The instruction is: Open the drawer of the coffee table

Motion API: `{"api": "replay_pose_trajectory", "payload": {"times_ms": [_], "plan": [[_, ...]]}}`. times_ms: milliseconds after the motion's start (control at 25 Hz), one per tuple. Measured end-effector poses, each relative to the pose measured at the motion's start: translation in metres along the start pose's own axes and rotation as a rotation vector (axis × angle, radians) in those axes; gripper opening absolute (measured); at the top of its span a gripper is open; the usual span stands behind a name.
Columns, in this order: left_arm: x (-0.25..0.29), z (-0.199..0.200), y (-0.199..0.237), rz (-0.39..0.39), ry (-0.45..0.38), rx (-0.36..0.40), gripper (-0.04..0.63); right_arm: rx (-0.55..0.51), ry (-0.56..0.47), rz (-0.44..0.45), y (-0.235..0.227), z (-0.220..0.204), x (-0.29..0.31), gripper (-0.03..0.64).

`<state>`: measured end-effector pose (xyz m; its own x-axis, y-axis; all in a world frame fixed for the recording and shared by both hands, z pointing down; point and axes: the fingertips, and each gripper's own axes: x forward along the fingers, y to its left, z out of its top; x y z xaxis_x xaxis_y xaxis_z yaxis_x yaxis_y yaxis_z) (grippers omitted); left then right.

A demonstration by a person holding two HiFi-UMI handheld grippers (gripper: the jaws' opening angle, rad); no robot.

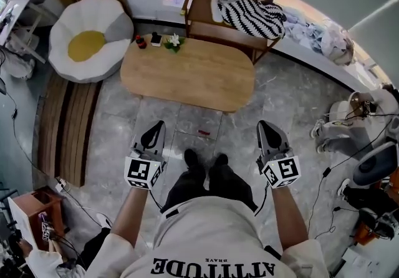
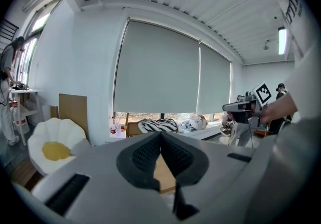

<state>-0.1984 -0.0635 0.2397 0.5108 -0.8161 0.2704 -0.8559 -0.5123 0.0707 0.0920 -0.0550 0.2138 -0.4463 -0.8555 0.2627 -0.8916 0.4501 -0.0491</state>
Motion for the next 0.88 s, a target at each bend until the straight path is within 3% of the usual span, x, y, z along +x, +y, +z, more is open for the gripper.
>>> {"api": "replay_pose_trajectory", "payload": {"times_ms": [240,440,880], "plan": [[0.041,-0.017,0.004,-0.024,0.036,-0.034,0.018,0.034,0.031,-0.006,-0.025,-0.027,0.024,0.014],[0.077,-0.041,-0.004,-0.044,0.043,-0.018,0.018,0.103,0.055,-0.011,-0.051,-0.064,0.045,0.014],[0.164,-0.204,-0.018,-0.079,0.204,-0.068,0.018,0.25,0.228,-0.047,-0.105,-0.247,0.098,0.014]]}}
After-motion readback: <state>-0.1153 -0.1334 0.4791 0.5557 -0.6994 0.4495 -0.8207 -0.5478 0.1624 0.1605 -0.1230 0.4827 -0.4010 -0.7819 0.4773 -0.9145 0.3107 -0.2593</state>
